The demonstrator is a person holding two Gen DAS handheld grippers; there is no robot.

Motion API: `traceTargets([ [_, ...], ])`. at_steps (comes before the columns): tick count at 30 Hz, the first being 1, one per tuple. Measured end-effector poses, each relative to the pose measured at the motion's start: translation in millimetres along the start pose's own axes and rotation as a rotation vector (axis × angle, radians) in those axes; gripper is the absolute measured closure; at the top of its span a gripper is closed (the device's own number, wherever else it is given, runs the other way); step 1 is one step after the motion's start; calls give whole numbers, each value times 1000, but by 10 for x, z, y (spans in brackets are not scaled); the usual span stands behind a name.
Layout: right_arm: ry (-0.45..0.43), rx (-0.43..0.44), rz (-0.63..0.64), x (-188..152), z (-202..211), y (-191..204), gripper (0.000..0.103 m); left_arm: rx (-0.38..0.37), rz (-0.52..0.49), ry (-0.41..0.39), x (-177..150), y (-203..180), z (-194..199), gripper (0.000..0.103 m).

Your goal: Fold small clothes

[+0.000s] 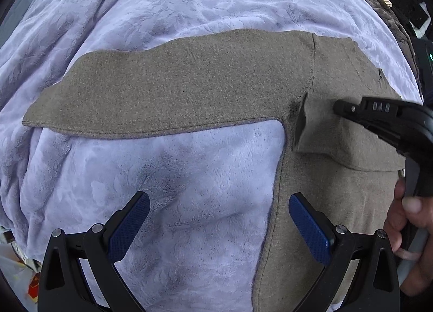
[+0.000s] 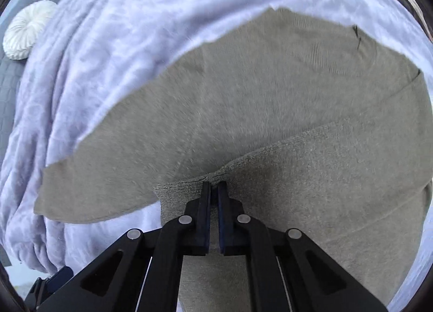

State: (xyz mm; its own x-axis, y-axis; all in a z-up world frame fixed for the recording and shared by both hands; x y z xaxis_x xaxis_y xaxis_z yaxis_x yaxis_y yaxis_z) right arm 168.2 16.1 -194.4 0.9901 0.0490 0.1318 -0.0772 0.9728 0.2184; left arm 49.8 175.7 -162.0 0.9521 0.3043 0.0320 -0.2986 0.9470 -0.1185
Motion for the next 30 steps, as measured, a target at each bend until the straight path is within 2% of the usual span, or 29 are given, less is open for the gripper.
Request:
traceTargets([
  [2,-7,7,5,70,-66,23,98,4,-3,-3,0,17,-6,0],
  [6,125,-25,58,129,-439,72,93,6,28,4,-6,132,-39,0],
  [8,122,-22,60,96,-407,83,89,-9,62,-5,4,234,-37,0],
  [10,93,0,64,48,-271,106,78,-25,114,-21,34,381,-41,0],
  [12,33,-6,96,-26,-60,149,39,-30,201,-39,76,601,-70,0],
  [14,-47,-43,171,-101,136,254,28,-36,293,-40,103,833,-148,0],
  [16,-82,-82,276,-163,223,417,28,-49,359,-37,125,1033,-240,0],
  [22,-86,-158,508,-537,395,587,28,-170,618,-76,170,1764,-452,0],
  [24,-75,-168,536,-701,452,542,28,-238,698,-111,188,2006,-543,0],
  [27,-54,-165,545,-854,547,445,28,-381,789,-178,298,2269,-644,0],
  [30,-43,-183,555,-983,588,403,28,-446,837,-237,414,2393,-659,0],
])
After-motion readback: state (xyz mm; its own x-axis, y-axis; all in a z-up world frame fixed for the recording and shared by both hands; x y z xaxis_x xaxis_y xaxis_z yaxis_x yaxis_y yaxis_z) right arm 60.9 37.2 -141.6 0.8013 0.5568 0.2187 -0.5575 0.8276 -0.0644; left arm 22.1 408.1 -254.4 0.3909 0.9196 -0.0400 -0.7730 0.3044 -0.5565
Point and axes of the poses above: each gripper's, at about its wrist camera, not at the fingertips, and z roughly against the way its jaws point, y to its left, x to its top, the point moved 3 cm from there along -z, roughly the way its jaws point, and after that the axes turned 2 degrees about -x, right-handed, at the moved point
